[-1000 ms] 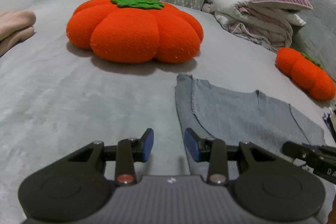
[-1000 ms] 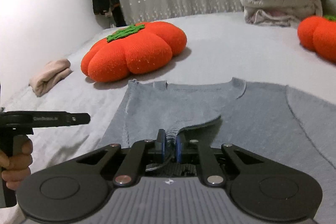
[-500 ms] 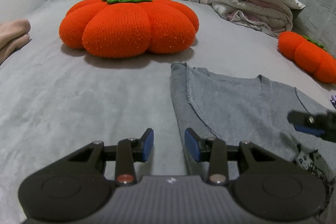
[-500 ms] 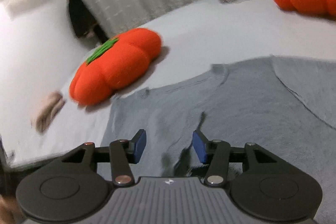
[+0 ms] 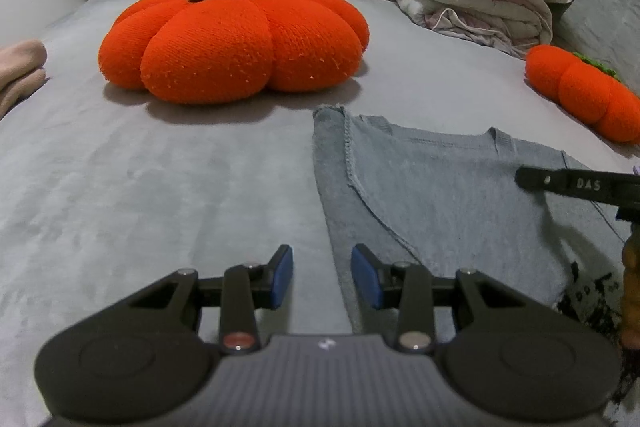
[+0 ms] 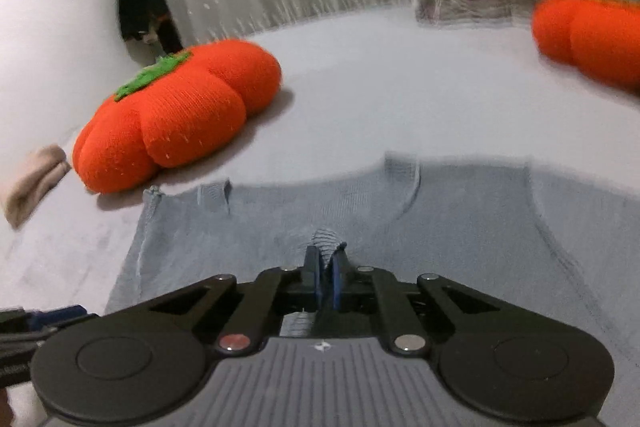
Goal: Fold clothes
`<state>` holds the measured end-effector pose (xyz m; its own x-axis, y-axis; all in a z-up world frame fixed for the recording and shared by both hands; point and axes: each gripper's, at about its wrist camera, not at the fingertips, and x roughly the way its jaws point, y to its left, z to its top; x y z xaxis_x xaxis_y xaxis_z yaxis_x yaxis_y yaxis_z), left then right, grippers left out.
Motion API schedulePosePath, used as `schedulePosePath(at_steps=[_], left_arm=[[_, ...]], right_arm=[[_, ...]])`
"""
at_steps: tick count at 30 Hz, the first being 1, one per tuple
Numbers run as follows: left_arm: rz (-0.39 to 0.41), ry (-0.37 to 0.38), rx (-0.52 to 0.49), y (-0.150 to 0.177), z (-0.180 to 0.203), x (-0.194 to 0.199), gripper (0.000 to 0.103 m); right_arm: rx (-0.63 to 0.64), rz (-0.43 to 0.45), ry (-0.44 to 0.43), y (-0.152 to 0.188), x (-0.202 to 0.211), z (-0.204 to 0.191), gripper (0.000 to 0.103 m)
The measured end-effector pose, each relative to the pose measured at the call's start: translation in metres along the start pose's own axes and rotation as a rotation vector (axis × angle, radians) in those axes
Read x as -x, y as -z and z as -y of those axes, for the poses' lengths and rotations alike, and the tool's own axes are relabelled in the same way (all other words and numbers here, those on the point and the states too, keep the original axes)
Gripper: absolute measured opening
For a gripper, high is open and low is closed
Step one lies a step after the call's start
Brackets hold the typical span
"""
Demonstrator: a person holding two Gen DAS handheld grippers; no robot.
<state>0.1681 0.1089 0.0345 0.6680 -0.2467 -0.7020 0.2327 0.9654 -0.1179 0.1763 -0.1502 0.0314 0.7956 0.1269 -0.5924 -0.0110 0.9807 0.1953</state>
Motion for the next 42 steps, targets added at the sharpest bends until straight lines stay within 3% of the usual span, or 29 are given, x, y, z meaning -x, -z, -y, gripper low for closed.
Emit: schedulePosePath(at_steps=[3, 4, 5, 7, 11, 15, 19, 26, 31, 35, 39, 42], left_arm=[[-0.001, 0.003, -0.007, 0.000, 0.004, 0.000, 0.034], [-0.001, 0.003, -0.010, 0.000, 0.005, -0.001, 0.035], [-0.001, 0.002, -0.016, 0.001, 0.007, -0.001, 0.035], [0.000, 0.000, -0.028, 0.002, 0.009, -0.001, 0.035], [0.001, -0.012, -0.048, 0.005, 0.014, -0.003, 0.035], [0.003, -0.011, -0.077, 0.006, 0.022, -0.001, 0.035], [0.003, -0.024, -0.115, 0.011, 0.029, 0.000, 0.035], [0.002, -0.026, -0.153, 0.015, 0.031, 0.000, 0.035], [0.001, -0.032, -0.165, 0.016, 0.033, 0.000, 0.035], [0.001, -0.036, -0.177, 0.017, 0.033, 0.002, 0.035], [0.002, -0.041, -0.187, 0.019, 0.033, 0.004, 0.035], [0.003, -0.049, -0.205, 0.021, 0.035, 0.006, 0.035]], right_arm=[[0.051, -0.007, 0.028, 0.003, -0.001, -0.005, 0.009], [0.058, -0.037, 0.050, 0.004, -0.003, -0.006, 0.015], [0.060, -0.068, 0.068, 0.005, -0.005, -0.006, 0.029], [0.046, -0.052, 0.065, 0.007, 0.003, -0.005, 0.042], [0.038, 0.016, -0.025, 0.015, 0.034, -0.008, 0.042], [0.126, -0.059, -0.116, 0.031, 0.040, -0.025, 0.041], [0.185, -0.105, -0.095, 0.044, 0.039, -0.031, 0.041], [0.185, -0.104, -0.063, 0.044, 0.056, -0.030, 0.041], [0.184, -0.119, -0.205, 0.055, 0.088, -0.051, 0.042], [0.308, -0.125, -0.323, 0.079, 0.109, -0.078, 0.041], [0.448, -0.068, -0.363, 0.097, 0.131, -0.097, 0.040], [0.433, -0.166, -0.301, 0.105, 0.114, -0.096, 0.040]])
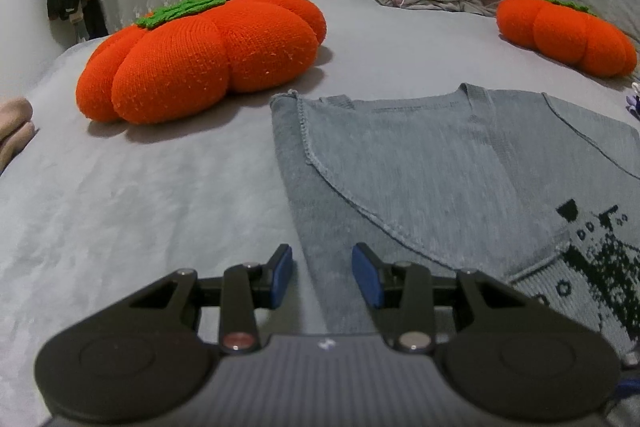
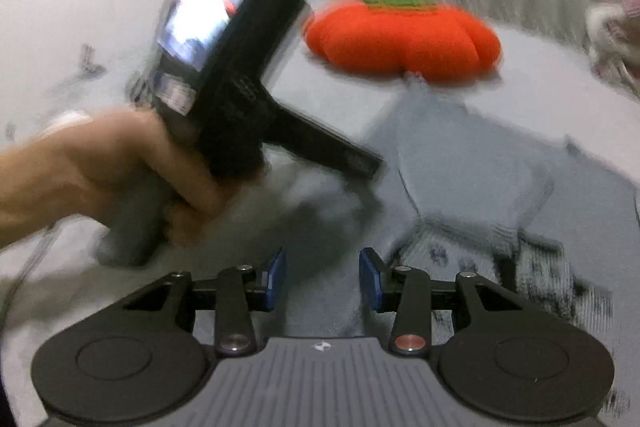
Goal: Fold clothes
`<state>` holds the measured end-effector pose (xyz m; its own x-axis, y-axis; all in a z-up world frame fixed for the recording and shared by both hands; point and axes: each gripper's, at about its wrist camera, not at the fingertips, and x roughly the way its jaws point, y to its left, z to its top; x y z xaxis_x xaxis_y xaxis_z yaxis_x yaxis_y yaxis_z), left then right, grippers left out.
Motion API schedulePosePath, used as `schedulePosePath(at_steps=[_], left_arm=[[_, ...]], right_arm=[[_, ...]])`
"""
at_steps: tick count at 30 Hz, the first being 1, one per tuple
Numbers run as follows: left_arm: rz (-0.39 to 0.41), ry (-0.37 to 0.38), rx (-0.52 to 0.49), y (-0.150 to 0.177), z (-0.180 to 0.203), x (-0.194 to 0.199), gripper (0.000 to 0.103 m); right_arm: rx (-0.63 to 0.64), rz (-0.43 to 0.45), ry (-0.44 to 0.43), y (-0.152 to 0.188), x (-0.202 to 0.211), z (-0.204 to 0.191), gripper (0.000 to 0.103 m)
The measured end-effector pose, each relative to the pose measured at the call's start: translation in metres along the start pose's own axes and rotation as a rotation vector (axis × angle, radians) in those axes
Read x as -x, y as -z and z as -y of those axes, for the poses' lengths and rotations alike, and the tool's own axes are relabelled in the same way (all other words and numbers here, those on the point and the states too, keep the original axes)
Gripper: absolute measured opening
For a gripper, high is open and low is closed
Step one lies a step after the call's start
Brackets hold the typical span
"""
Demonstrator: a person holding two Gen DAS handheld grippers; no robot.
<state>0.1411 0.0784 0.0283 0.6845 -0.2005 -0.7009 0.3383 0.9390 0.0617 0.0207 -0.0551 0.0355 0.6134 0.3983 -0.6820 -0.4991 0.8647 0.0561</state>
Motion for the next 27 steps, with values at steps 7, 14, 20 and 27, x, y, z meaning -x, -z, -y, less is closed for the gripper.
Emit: schedulePosePath(at_steps=[7, 14, 20, 27], left_arm=[[0.013, -0.024, -0.054, 0.006, 0.003, 0.003, 0.036], [0.008, -0.062, -0.136, 0.019, 0.018, 0.019, 0.035], [0.040, -0.100, -0.234, 0.057, 0.034, 0.051, 0.035], [0.043, -0.134, -0.255, 0.076, 0.046, 0.081, 0.035]], right_arm=[[0.039, -0.066, -0.027, 0.024, 0.016, -0.006, 0.041], [0.133, -0.131, -0.087, 0.042, 0.045, -0.034, 0.041], [0.121, -0.163, -0.099, 0.057, 0.061, -0.051, 0.041], [0.091, -0.156, -0.059, 0.071, 0.083, -0.054, 0.040]])
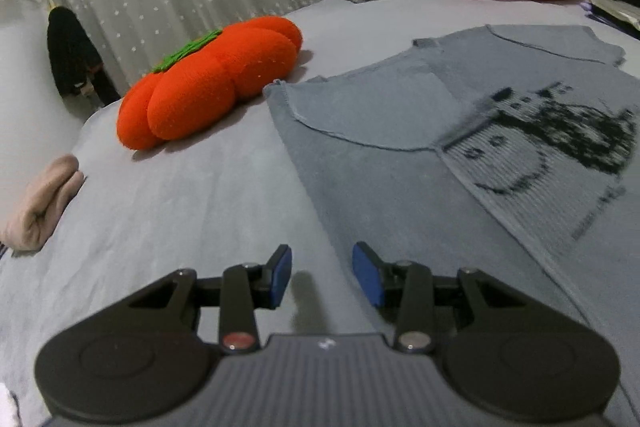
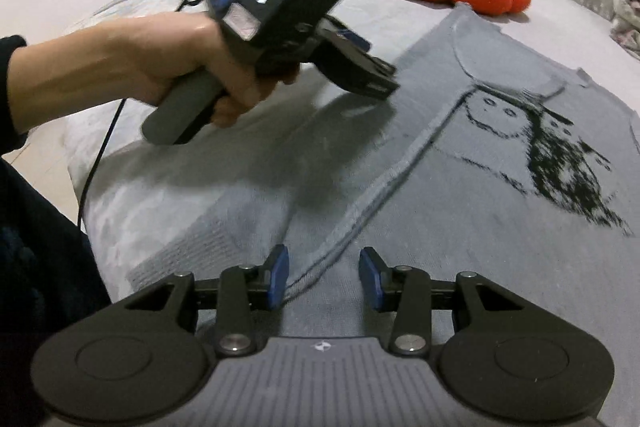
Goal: Fold clothes
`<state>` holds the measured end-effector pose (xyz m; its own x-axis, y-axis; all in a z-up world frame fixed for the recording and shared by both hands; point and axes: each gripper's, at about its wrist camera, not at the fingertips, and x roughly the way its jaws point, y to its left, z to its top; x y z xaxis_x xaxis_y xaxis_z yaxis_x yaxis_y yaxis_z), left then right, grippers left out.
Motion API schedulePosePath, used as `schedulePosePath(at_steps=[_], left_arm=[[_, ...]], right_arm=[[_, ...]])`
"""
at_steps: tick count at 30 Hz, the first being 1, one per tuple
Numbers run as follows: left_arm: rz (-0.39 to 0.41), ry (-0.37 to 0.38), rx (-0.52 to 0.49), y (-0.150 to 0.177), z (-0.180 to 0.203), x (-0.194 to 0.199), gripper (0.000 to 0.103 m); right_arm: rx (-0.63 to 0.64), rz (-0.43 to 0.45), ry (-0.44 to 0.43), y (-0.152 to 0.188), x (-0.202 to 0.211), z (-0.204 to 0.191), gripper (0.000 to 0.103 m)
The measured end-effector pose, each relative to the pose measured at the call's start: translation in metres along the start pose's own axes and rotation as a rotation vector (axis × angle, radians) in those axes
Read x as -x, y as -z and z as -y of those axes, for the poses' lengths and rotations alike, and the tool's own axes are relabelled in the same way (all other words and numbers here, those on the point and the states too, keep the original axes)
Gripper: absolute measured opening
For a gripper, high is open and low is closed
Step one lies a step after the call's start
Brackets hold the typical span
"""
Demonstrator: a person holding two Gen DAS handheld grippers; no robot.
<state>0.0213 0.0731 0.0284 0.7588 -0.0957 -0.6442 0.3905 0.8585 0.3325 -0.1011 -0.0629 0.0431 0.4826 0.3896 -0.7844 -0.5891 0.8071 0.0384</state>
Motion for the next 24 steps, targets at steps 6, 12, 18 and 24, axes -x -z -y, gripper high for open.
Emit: schedulePosePath(at_steps=[6, 12, 18, 24], left_arm=[[0.001, 0.044, -0.009, 0.005, 0.015, 0.037, 0.036], [-0.056, 0.088, 0.098, 0.018, 0.020, 0.073, 0.036], [-0.089, 0.097, 0.233, 0.041, 0.009, 0.101, 0.036], [-0.090, 0.052, 0.149, 0.064, 0.025, 0.111, 0.036]], right_arm=[[-0.030, 0.120, 0.012, 0.008, 0.030, -0.009, 0.040], [-0.150, 0.076, -0.055, 0.011, 0.009, -0.003, 0.028], [-0.292, 0.104, -0.099, 0.018, 0.001, 0.018, 0.007], [-0.367, 0.171, -0.105, 0.029, 0.014, 0.029, 0.006]])
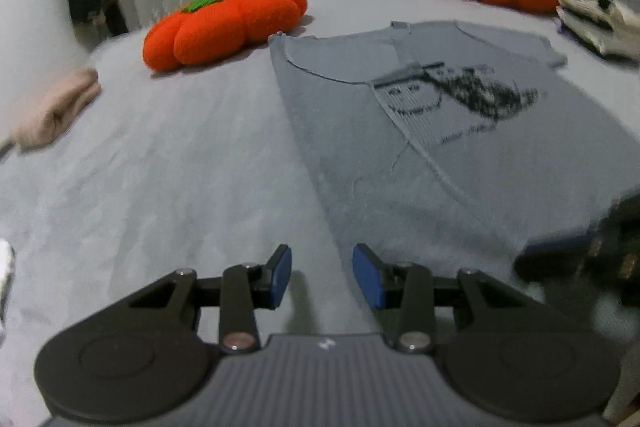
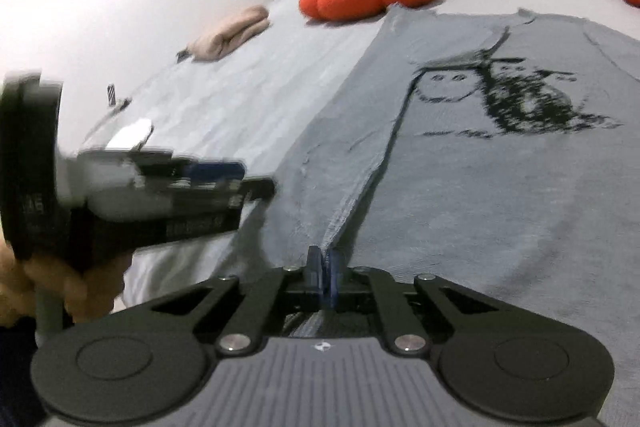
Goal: Fold clothes
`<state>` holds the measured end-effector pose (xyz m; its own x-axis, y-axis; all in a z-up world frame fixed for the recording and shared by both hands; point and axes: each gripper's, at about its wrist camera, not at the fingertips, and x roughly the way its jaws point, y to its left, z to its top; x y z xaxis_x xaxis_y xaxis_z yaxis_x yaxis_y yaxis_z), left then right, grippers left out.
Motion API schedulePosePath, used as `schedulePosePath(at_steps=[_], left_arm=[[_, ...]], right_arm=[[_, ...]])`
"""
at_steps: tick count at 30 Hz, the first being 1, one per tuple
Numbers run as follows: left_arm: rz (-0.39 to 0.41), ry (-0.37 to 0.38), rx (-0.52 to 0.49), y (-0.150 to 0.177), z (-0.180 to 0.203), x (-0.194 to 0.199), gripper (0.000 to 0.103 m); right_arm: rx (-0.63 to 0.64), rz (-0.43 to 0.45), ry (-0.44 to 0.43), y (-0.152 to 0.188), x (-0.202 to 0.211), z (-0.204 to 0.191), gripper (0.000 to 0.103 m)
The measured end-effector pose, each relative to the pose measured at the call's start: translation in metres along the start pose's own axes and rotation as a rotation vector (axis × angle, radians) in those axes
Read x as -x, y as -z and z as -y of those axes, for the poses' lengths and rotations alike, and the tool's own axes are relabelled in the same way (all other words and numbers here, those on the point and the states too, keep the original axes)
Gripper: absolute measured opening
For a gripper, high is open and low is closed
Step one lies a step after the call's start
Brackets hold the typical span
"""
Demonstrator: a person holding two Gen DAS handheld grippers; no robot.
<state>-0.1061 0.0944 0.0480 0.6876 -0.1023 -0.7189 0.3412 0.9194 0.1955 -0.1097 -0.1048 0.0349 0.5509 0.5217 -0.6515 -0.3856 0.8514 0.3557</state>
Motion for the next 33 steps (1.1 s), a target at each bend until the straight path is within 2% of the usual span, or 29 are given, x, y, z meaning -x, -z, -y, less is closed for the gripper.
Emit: schedulePosePath(at_steps=[3, 5, 11, 14, 15, 20, 25, 33], left_arm=[[0.003, -0.008, -0.061, 0.005, 0.008, -0.003, 0.036], [-0.002, -0.006, -0.072, 0.007, 0.008, -0.004, 0.036], [-0.016, -0.003, -0.131, 0.008, 0.009, 0.001, 0.036], [-0.016, 0.001, -0.136, 0.011, 0.008, 0.002, 0.036], [-0.018, 0.005, -0.129, 0.011, 0.007, 0.002, 0.036], [-0.031, 0.027, -0.108, 0.013, 0.002, 0.004, 0.037], [-0.037, 0.037, -0.114, 0.015, 0.001, 0.007, 0.037], [-0.024, 0.053, -0.113, 0.019, -0.002, 0.012, 0.039]], right_arm=[[-0.019, -0.010, -0.008, 0.001, 0.002, 0.006, 0.006], [-0.036, -0.043, -0.016, 0.004, -0.006, 0.010, 0.007], [-0.025, -0.054, -0.046, 0.007, -0.006, 0.004, 0.011], [0.011, -0.028, 0.027, 0.009, -0.003, 0.002, 0.011], [0.064, -0.006, 0.063, 0.011, 0.000, -0.005, 0.012], [0.165, 0.003, -0.017, 0.022, 0.009, -0.032, 0.012], [0.296, -0.067, 0.000, 0.034, -0.002, -0.047, 0.014], [0.338, -0.122, 0.023, 0.033, 0.004, -0.042, 0.013]])
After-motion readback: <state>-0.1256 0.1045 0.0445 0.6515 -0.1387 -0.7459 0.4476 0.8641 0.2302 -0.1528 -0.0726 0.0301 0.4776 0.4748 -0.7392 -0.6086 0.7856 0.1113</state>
